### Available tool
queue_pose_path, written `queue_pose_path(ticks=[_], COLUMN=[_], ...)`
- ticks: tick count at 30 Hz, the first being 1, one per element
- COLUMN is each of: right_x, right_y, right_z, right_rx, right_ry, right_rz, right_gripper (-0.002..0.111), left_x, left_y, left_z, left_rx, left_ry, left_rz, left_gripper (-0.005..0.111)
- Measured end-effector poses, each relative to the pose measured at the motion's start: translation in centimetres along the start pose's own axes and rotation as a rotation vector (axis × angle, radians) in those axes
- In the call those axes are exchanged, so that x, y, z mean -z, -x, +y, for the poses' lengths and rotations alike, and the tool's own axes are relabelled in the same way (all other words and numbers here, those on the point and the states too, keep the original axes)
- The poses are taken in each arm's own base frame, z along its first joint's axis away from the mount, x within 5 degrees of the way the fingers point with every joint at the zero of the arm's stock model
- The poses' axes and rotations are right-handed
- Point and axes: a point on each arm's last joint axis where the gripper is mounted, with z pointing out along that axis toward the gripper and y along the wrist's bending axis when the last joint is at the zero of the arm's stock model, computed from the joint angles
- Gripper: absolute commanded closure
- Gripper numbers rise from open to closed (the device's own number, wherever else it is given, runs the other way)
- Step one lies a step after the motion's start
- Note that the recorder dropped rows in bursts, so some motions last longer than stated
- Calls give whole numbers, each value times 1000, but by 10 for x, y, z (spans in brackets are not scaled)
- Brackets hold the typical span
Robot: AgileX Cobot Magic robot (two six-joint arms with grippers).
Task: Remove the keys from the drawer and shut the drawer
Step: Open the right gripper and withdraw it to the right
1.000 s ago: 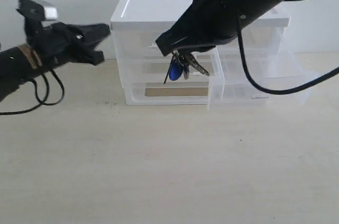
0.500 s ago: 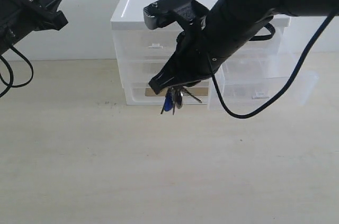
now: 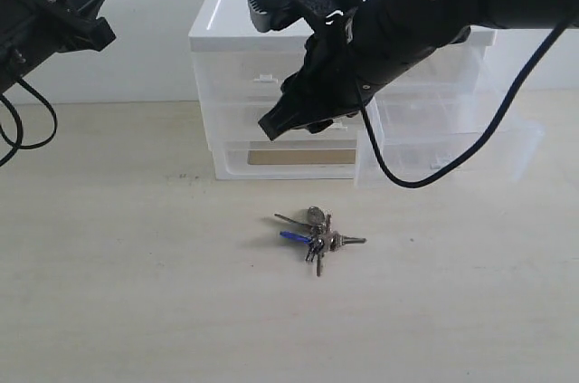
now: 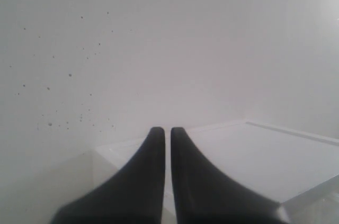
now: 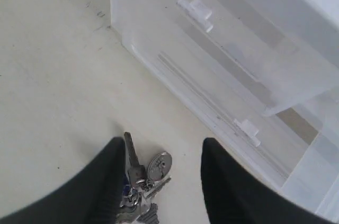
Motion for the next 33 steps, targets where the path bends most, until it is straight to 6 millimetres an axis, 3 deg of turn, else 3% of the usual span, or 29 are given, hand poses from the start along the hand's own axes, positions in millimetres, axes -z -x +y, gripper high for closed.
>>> queue_pose_path(ticks=[2,6,11,18,21,25,29,33], right_x=[0,0,13,63,85,111,122,118], right_y=[0,0,3,8,-8,-48,-85,-111], right_z=[0,0,-1,-5,-2,5,12,19], right_rx=[-12,-16,-4,-13,-28,-97,-135,-158], right_ry=[-1,0,-5,-13,-15,-25,-27,-14], right_rz=[0,4,-14,-46,-75,-201,-311,-323], right_gripper=[71,107,108,108,108,108,108,108], left_x=[0,0,0,0,0,0,0,0], left_y=[0,0,0,0,0,0,0,0], left_z=[0,0,0,0,0,0,0,0], left_rx=[0,0,0,0,0,0,0,0], left_ry=[0,0,0,0,0,0,0,0], left_rz=[0,0,0,0,0,0,0,0], left_gripper=[102,102,102,102,102,102,102,102])
